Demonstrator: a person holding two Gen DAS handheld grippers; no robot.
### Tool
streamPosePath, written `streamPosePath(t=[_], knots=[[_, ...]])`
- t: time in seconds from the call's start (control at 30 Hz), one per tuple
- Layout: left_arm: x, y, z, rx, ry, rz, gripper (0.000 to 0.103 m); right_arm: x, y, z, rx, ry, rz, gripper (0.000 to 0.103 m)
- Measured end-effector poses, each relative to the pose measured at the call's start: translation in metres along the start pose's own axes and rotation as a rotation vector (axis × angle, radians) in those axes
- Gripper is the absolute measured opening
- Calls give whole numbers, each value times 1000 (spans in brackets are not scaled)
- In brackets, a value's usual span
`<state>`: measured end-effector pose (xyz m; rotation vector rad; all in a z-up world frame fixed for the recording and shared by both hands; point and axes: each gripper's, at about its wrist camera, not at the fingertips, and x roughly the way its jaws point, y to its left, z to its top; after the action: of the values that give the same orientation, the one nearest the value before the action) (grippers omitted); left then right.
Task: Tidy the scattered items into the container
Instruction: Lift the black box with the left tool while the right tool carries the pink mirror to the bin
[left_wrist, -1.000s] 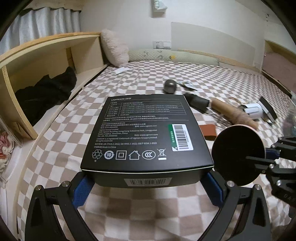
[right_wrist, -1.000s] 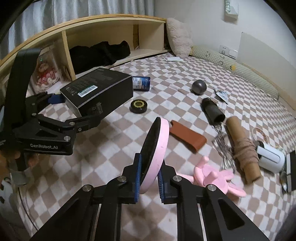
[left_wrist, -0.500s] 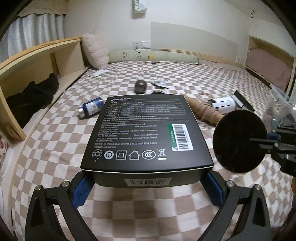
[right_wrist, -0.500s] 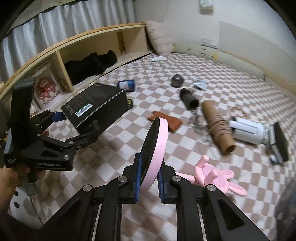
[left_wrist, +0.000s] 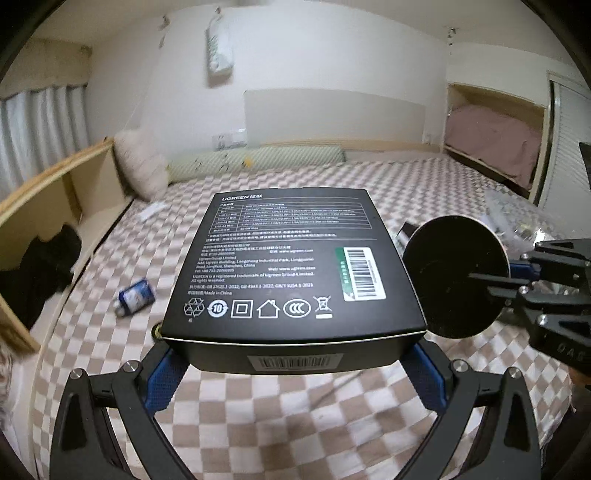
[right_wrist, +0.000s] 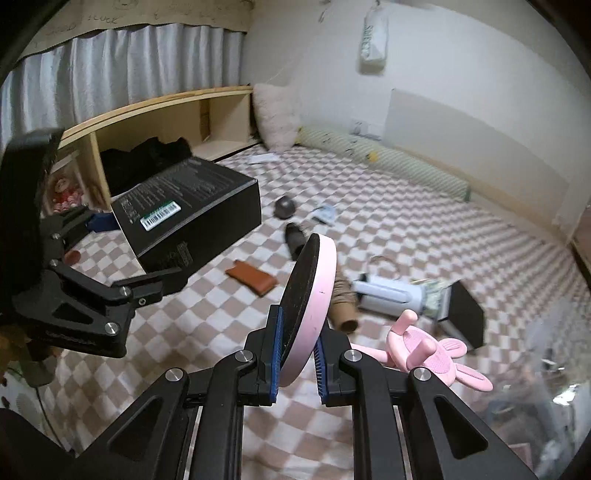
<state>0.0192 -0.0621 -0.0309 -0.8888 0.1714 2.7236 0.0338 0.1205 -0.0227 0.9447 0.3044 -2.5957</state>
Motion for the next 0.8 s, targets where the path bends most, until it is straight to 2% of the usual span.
streamPosePath(t=[0.33, 0.6, 0.8], knots=[[-16, -49, 49, 44, -70, -41, 102, -48, -50, 10, 17, -38, -126, 16], [-28, -96, 87, 93, -133, -80, 102, -94, -96, 16, 35, -103, -247, 16], [-31, -142, 107, 145, -160, -142, 102, -125, -158, 2, 182, -109, -297, 16]])
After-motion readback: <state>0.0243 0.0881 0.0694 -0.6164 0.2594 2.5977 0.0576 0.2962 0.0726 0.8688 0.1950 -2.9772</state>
